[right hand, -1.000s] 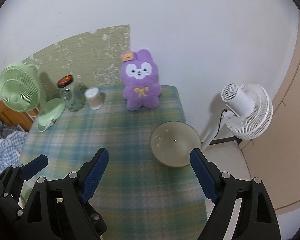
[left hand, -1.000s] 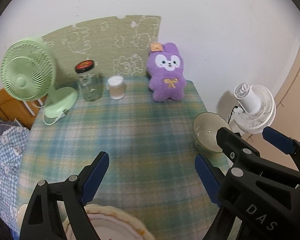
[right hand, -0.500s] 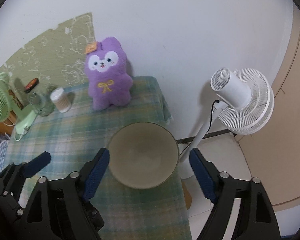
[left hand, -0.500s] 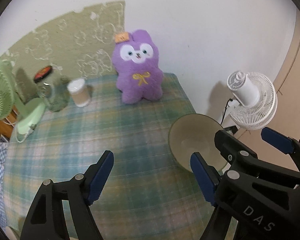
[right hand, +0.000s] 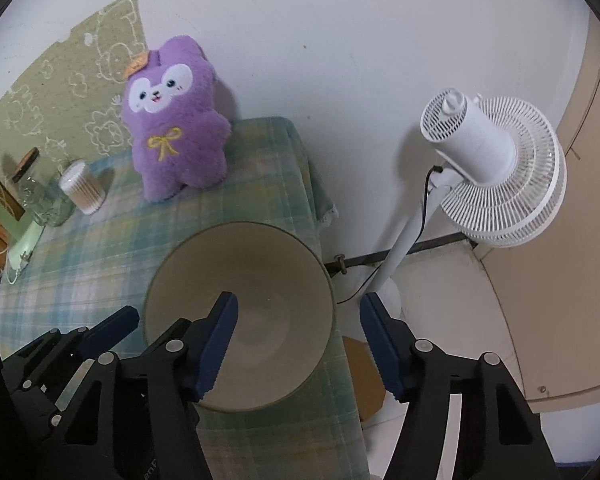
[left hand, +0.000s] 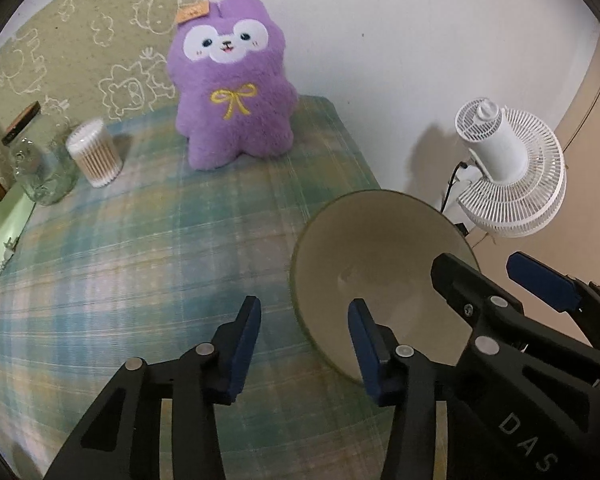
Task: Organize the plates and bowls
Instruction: 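Close both tools on the rim of the cream bowl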
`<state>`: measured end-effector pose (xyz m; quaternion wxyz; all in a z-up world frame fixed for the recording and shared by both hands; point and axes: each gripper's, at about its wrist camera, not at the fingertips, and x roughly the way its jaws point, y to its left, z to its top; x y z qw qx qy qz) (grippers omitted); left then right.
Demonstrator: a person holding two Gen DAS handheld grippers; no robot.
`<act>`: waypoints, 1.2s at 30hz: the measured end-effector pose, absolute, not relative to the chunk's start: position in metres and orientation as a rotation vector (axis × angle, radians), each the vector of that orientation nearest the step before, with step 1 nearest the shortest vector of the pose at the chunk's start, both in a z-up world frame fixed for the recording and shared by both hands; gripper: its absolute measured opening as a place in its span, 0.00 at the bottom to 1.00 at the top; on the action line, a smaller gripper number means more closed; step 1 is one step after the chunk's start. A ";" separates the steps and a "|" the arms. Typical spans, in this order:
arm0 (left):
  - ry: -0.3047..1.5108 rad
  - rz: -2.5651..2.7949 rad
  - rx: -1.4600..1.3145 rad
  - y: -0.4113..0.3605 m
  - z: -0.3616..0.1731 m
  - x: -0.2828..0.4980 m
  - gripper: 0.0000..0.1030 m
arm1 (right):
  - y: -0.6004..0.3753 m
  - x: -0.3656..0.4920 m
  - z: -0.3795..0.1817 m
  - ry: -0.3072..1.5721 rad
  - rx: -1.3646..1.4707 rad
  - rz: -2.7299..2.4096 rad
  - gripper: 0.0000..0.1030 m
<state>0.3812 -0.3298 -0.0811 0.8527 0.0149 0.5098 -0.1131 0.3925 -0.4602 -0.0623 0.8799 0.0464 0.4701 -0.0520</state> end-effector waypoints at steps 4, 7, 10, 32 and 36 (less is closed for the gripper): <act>1.102 -0.237 0.036 -0.336 -0.090 0.387 0.45 | -0.465 0.396 -0.069 0.981 0.117 -0.095 0.65; 1.124 -0.257 0.021 -0.339 -0.096 0.390 0.45 | -0.466 0.399 -0.072 0.982 0.124 -0.089 0.65; 1.123 -0.271 0.015 -0.342 -0.098 0.392 0.49 | -0.468 0.402 -0.076 0.984 0.171 -0.050 0.65; 1.121 -0.197 0.062 -0.346 -0.116 0.407 0.32 | -0.468 0.421 -0.101 1.065 0.124 -0.142 0.30; 1.119 -0.207 0.072 -0.348 -0.116 0.406 0.18 | -0.472 0.419 -0.101 1.065 0.123 -0.160 0.21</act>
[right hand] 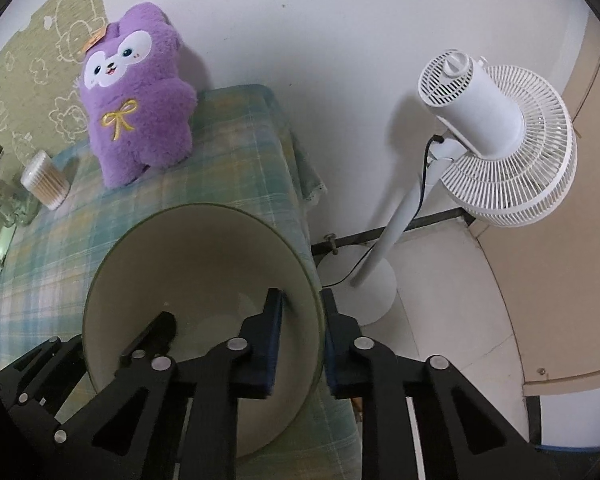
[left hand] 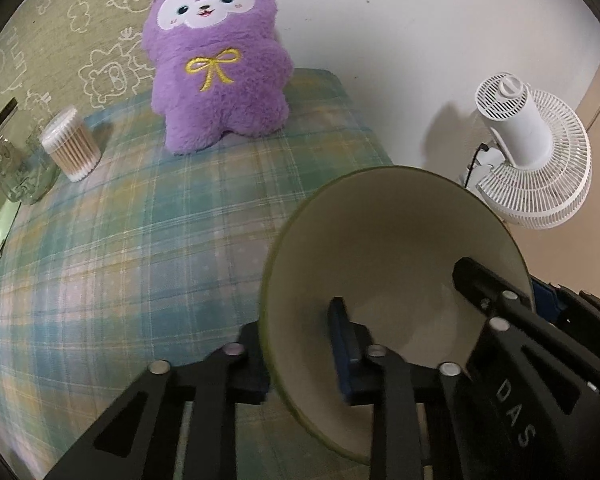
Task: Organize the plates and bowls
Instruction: 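Close both tools on the rim of the cream bowl, then lift the cream bowl and carry it toward the plate stack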
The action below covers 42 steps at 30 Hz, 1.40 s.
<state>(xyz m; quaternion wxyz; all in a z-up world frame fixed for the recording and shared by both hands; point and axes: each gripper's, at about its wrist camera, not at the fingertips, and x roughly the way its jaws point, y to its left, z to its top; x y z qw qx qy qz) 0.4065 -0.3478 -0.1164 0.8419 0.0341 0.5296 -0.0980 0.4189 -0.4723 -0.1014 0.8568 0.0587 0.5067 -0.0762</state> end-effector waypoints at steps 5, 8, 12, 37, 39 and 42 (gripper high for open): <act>1.118 -0.193 0.076 -0.348 -0.116 0.405 0.17 | -0.471 0.417 -0.100 1.069 0.131 -0.159 0.20; 1.109 -0.188 0.089 -0.345 -0.112 0.403 0.16 | -0.468 0.415 -0.096 1.061 0.130 -0.159 0.20; 1.102 -0.184 0.084 -0.341 -0.104 0.398 0.15 | -0.462 0.411 -0.087 1.052 0.122 -0.155 0.20; 1.026 -0.131 0.043 -0.264 -0.029 0.322 0.15 | -0.381 0.334 -0.012 0.992 0.089 -0.105 0.20; 1.021 -0.127 0.039 -0.257 -0.024 0.315 0.15 | -0.373 0.326 -0.006 0.984 0.088 -0.101 0.20; 1.012 -0.124 0.033 -0.244 -0.015 0.305 0.15 | -0.359 0.314 0.003 0.974 0.086 -0.097 0.20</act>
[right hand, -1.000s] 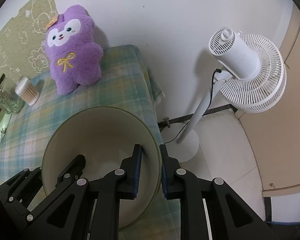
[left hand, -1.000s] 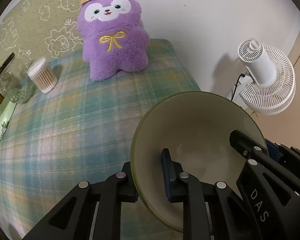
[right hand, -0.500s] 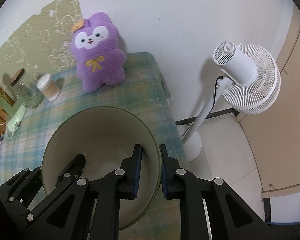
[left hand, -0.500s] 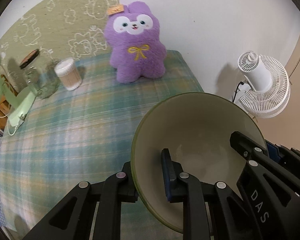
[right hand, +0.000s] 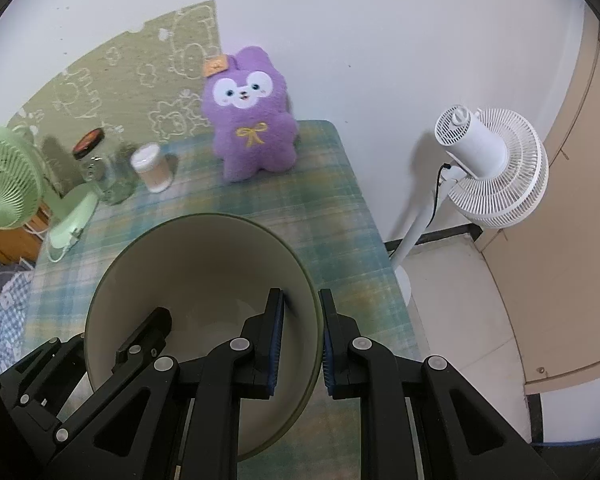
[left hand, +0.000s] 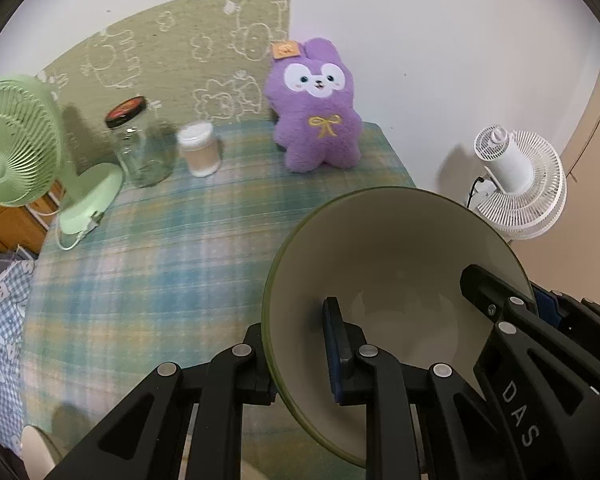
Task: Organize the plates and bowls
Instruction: 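Lift the cream bowl and carry it toward the plate stack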
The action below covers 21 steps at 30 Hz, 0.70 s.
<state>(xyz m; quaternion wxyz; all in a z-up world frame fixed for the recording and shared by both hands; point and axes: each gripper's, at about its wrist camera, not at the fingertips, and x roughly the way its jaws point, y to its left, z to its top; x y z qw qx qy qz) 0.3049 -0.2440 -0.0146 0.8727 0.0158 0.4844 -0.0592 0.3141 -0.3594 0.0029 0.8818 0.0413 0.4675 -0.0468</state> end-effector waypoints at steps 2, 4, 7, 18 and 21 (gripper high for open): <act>1.004 -0.121 0.032 -0.235 -0.009 0.298 0.15 | -0.350 0.305 0.009 0.965 0.081 -0.095 0.20; 0.994 -0.122 0.032 -0.225 -0.003 0.290 0.15 | -0.340 0.297 0.014 0.959 0.077 -0.095 0.20; 0.980 -0.125 0.031 -0.211 0.005 0.278 0.15 | -0.323 0.283 0.022 0.949 0.073 -0.097 0.20; 0.948 -0.127 0.034 -0.151 0.029 0.236 0.15 | -0.263 0.240 0.044 0.921 0.079 -0.098 0.20; 0.943 -0.124 0.028 -0.135 0.033 0.227 0.15 | -0.246 0.230 0.049 0.918 0.081 -0.094 0.20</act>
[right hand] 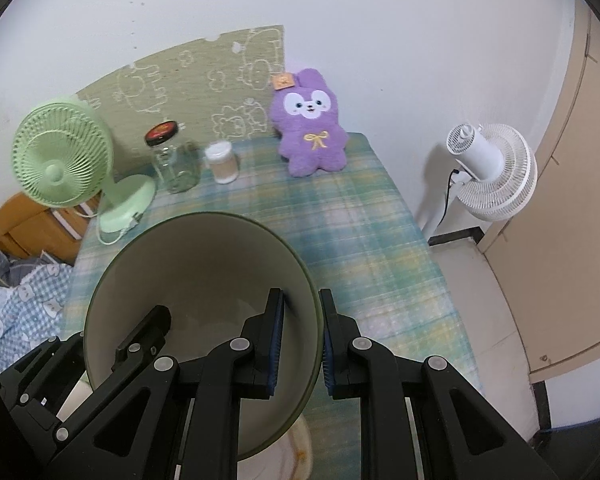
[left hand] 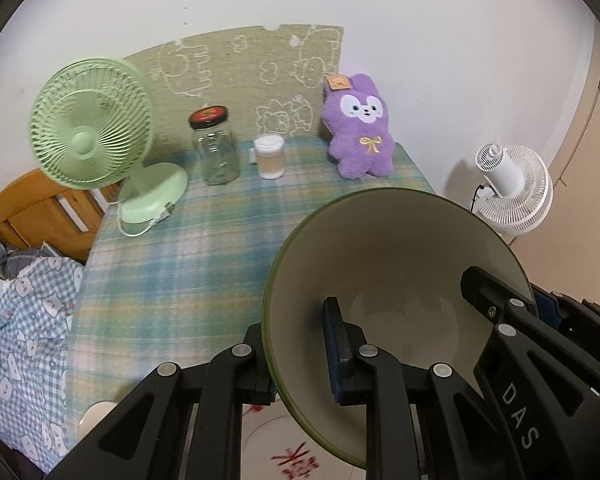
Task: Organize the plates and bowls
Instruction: 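Lift the cream bowl and carry it toward the plate stack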
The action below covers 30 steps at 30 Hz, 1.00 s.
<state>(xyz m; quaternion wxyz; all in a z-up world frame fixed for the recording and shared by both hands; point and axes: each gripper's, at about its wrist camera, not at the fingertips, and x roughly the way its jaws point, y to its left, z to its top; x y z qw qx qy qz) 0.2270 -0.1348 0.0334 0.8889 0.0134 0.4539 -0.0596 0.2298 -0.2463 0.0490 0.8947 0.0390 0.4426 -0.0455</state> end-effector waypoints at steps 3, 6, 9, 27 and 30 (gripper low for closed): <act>0.940 -0.117 0.024 -0.118 0.038 0.217 0.15 | -0.227 0.220 0.053 0.911 0.080 -0.085 0.20; 0.929 -0.107 0.024 -0.099 0.043 0.209 0.15 | -0.208 0.213 0.057 0.903 0.072 -0.073 0.20; 0.925 -0.095 0.016 -0.079 0.045 0.201 0.15 | -0.188 0.206 0.058 0.899 0.062 -0.062 0.20; 0.938 -0.043 0.003 0.015 0.027 0.167 0.16 | -0.087 0.179 0.035 0.932 0.040 -0.014 0.20; 0.955 -0.039 0.000 0.029 0.019 0.163 0.16 | -0.076 0.176 0.027 0.945 0.038 -0.010 0.20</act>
